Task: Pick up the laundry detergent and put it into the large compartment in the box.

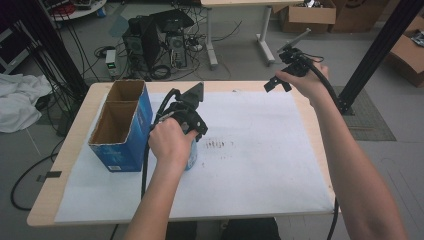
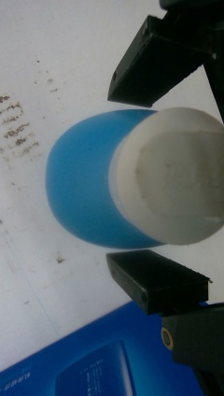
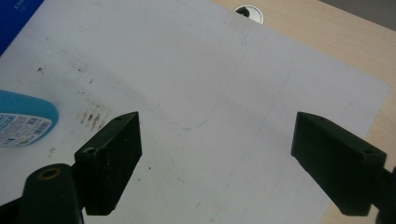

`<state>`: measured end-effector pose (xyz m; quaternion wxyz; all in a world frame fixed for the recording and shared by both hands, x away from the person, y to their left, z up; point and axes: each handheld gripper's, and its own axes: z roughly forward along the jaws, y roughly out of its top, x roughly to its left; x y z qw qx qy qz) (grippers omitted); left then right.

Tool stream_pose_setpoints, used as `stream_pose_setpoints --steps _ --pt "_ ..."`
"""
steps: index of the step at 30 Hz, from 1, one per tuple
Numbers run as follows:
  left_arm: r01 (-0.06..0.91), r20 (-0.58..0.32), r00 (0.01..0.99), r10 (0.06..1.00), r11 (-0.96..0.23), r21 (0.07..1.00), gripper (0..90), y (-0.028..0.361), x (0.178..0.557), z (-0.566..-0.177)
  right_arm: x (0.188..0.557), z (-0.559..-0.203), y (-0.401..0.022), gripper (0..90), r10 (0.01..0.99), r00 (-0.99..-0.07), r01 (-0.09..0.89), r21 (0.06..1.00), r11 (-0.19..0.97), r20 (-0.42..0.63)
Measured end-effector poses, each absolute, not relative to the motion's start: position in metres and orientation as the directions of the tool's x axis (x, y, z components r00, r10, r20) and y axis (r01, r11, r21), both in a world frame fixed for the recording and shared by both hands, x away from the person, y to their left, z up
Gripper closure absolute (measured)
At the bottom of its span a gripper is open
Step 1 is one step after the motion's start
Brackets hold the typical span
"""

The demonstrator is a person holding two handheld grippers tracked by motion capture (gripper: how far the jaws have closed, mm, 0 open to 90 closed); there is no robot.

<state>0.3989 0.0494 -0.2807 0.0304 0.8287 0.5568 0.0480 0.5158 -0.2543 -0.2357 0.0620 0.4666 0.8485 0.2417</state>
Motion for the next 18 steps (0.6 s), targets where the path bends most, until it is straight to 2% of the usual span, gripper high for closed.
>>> stream_pose_setpoints --steps 18 --pt "0.919 0.047 0.378 0.924 -0.381 0.097 23.5 0.0473 0.4015 -0.2845 0.5154 -0.2357 -0.2552 16.5 0.825 -0.552 0.765 0.470 0.441 0.123"
